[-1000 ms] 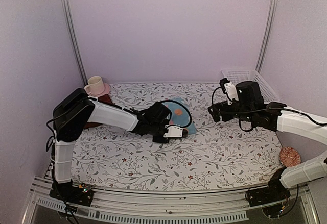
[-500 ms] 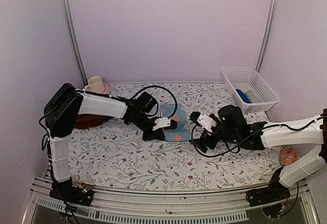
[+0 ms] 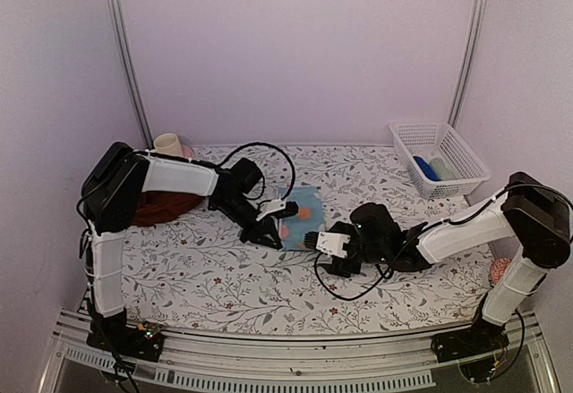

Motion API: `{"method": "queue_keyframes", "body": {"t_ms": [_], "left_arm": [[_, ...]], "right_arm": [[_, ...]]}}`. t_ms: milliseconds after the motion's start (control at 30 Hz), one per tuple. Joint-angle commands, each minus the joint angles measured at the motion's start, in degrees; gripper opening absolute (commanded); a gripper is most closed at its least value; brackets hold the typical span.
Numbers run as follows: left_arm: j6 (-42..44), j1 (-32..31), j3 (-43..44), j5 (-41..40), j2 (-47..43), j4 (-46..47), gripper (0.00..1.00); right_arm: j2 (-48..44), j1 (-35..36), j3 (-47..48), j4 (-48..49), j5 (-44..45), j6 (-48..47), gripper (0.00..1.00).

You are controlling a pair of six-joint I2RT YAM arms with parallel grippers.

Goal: Roll the towels
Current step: Roll the towel at the center of the board.

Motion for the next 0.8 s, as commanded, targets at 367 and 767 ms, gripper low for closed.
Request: {"method": "queue_keyframes", "body": {"t_ms": [367, 767], "left_arm": [[-0.12, 1.15, 1.80, 3.15, 3.77, -3.94, 0.00], [0.36, 2.13, 1.80, 4.53, 3.73, -4.47, 0.00]], "right_arm": [[8.25, 0.26, 6.40, 2.41, -1.61, -3.94, 0.44], [12.48, 0.22, 9.91, -3.13, -1.14, -2.06, 0.37]]}}
